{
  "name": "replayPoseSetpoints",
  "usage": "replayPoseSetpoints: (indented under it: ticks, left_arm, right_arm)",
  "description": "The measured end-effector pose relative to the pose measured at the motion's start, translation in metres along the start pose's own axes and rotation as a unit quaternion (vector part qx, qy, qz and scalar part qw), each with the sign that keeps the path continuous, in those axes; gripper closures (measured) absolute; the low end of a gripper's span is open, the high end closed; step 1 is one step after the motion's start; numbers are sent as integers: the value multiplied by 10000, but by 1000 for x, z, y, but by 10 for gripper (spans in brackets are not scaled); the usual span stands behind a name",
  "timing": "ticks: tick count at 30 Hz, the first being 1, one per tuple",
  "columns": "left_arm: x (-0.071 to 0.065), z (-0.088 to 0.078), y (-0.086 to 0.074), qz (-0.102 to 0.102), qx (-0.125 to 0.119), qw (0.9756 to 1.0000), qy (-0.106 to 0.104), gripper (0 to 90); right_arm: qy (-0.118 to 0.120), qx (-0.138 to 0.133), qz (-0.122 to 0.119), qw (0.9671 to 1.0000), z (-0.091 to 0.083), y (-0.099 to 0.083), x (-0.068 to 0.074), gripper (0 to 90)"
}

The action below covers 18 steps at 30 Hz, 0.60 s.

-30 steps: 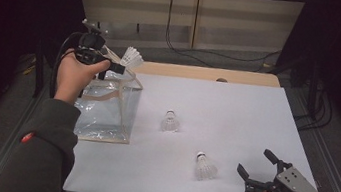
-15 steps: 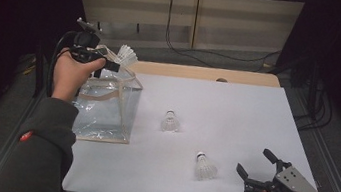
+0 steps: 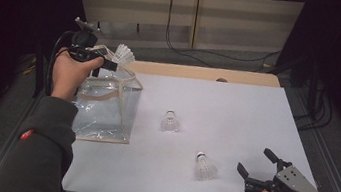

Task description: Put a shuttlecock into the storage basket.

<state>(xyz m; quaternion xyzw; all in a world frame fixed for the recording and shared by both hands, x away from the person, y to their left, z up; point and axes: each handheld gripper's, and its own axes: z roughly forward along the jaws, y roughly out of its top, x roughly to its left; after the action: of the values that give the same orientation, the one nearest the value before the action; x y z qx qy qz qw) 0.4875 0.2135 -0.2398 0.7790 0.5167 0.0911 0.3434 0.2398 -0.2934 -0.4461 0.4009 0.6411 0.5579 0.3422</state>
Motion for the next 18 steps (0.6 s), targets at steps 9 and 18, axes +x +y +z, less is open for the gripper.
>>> replayPoseSetpoints:
  ticks: [9, 18]
  left_arm:
    - [6, -1, 0, -89, -3, 10000, 45, 646]
    - [10, -1, -1, -131, 10, 9998, 133, 646]
  right_arm:
    - [-23, 3, 16, 10000, 1, 0, -1, 19]
    - [-37, -14, 36, 10000, 1, 0, -2, 19]
